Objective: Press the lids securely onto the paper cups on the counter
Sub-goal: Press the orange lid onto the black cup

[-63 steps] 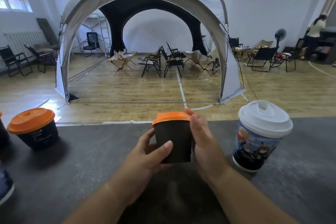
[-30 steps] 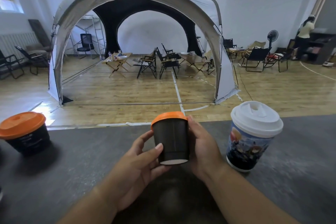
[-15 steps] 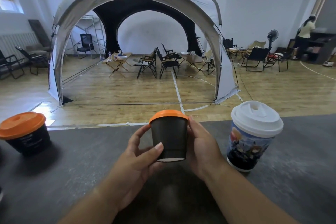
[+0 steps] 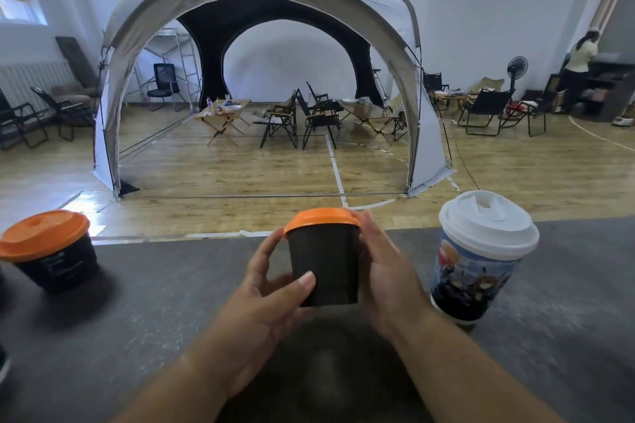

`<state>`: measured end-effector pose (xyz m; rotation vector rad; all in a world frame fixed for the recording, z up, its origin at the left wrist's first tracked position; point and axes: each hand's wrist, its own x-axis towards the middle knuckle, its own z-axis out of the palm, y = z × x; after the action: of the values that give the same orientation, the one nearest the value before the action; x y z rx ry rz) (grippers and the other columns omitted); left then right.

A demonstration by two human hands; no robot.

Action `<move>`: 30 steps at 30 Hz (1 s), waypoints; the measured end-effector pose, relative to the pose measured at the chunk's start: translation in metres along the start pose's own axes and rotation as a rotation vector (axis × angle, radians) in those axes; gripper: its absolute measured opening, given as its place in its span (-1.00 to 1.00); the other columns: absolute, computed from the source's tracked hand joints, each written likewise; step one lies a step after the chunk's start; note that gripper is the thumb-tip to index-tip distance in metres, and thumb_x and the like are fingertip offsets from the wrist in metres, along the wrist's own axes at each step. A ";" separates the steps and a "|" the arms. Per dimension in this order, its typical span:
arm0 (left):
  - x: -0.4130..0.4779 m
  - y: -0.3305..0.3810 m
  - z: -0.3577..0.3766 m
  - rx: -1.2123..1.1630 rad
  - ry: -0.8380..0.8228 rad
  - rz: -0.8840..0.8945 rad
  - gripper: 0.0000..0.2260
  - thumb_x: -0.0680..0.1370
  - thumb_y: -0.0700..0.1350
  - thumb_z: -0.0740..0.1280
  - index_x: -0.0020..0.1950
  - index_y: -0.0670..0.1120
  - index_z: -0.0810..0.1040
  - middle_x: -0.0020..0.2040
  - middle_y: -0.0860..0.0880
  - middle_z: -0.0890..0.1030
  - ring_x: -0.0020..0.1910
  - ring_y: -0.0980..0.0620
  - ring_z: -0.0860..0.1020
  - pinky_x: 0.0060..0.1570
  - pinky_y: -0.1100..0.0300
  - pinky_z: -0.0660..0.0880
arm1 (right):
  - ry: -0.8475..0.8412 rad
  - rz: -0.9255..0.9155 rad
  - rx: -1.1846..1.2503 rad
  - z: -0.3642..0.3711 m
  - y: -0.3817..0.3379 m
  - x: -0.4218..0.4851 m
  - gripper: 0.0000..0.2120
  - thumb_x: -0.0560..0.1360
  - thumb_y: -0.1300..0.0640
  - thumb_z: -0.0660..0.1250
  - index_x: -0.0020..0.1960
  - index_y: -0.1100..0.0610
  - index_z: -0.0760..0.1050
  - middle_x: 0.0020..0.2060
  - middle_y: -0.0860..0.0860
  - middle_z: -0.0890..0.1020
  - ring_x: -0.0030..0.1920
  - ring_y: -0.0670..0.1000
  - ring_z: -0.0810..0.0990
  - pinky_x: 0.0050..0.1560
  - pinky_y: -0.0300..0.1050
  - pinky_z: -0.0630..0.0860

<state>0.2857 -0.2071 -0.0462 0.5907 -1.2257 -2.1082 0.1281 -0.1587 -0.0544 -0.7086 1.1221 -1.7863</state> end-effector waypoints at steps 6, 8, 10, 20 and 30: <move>0.002 -0.005 -0.004 -0.040 -0.062 -0.079 -0.42 0.39 -0.20 0.35 0.42 -0.01 0.37 0.15 -0.26 0.63 0.08 -0.22 0.65 -0.13 0.02 0.66 | 0.007 0.040 0.076 0.002 -0.005 -0.001 -0.43 0.42 -0.18 0.31 0.20 0.24 0.56 0.07 0.29 0.67 0.14 0.31 0.64 0.24 0.36 0.49; 0.002 -0.005 -0.004 -0.047 -0.043 -0.087 -0.42 0.37 -0.23 0.37 0.39 -0.06 0.39 0.13 -0.29 0.64 0.06 -0.25 0.65 -0.12 -0.01 0.66 | -0.007 0.124 0.087 0.002 -0.006 -0.001 -0.39 0.43 -0.21 0.27 0.21 0.28 0.58 0.06 0.29 0.68 0.12 0.29 0.66 0.25 0.31 0.51; 0.002 -0.003 -0.002 -0.026 -0.012 -0.047 -0.43 0.34 -0.24 0.38 0.36 -0.08 0.40 0.08 -0.28 0.65 0.00 -0.25 0.67 -0.18 0.01 0.66 | -0.012 0.112 0.053 0.002 -0.005 -0.001 -0.39 0.44 -0.25 0.26 0.19 0.22 0.59 0.06 0.25 0.69 0.13 0.25 0.66 0.27 0.30 0.50; 0.005 -0.004 -0.006 -0.001 0.014 -0.089 -0.44 0.36 -0.10 0.39 0.36 -0.14 0.43 0.13 -0.27 0.64 0.02 -0.17 0.67 -0.23 0.12 0.64 | 0.009 0.083 0.104 0.004 -0.003 0.002 -0.37 0.42 -0.14 0.31 0.30 0.31 0.49 0.18 0.33 0.61 0.22 0.31 0.59 0.29 0.31 0.48; 0.002 -0.002 -0.002 -0.032 -0.028 -0.112 -0.58 0.41 -0.10 0.33 0.24 -0.20 0.51 0.06 -0.24 0.67 -0.03 -0.14 0.68 -0.19 0.08 0.65 | 0.032 0.019 -0.017 0.002 -0.001 0.001 -0.45 0.36 -0.17 0.38 0.23 0.13 0.52 0.12 0.21 0.66 0.19 0.25 0.62 0.24 0.31 0.52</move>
<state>0.2851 -0.2085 -0.0486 0.6307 -1.1965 -2.2315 0.1292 -0.1598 -0.0524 -0.6800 1.1625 -1.7799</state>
